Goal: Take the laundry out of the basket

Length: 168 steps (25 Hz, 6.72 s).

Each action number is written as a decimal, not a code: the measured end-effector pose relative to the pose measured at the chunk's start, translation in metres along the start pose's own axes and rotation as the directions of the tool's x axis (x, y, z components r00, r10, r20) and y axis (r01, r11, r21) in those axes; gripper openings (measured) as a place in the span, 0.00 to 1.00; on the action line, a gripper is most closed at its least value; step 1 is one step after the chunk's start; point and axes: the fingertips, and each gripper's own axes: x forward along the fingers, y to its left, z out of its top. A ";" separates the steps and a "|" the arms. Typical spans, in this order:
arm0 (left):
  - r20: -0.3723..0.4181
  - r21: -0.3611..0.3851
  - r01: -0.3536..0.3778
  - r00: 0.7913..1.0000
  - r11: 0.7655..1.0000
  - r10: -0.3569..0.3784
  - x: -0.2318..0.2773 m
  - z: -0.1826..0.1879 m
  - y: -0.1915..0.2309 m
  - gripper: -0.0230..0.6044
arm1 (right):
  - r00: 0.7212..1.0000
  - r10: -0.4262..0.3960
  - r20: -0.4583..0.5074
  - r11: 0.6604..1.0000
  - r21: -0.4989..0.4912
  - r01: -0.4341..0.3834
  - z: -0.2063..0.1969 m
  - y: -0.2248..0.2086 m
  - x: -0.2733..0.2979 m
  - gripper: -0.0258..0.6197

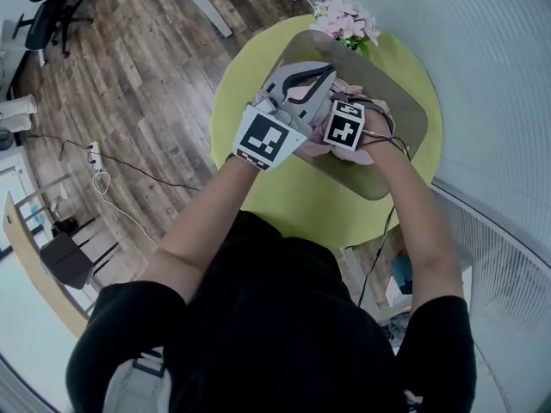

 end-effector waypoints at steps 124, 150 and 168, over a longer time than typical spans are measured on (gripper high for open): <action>-0.083 -0.001 -0.069 0.994 0.998 0.069 -0.283 -0.060 -0.168 0.05 | 0.996 -0.066 0.061 0.982 0.183 0.054 0.072 0.291 0.009 0.71; -0.204 -0.060 -0.065 0.978 0.996 0.052 -0.256 -0.147 -0.169 0.05 | 0.987 -0.138 0.081 0.953 0.281 0.111 0.050 0.264 0.094 0.71; -0.201 -0.072 -0.093 0.977 0.993 0.077 -0.273 -0.136 -0.161 0.05 | 0.980 -0.184 0.075 0.955 0.249 0.161 0.051 0.265 0.067 0.71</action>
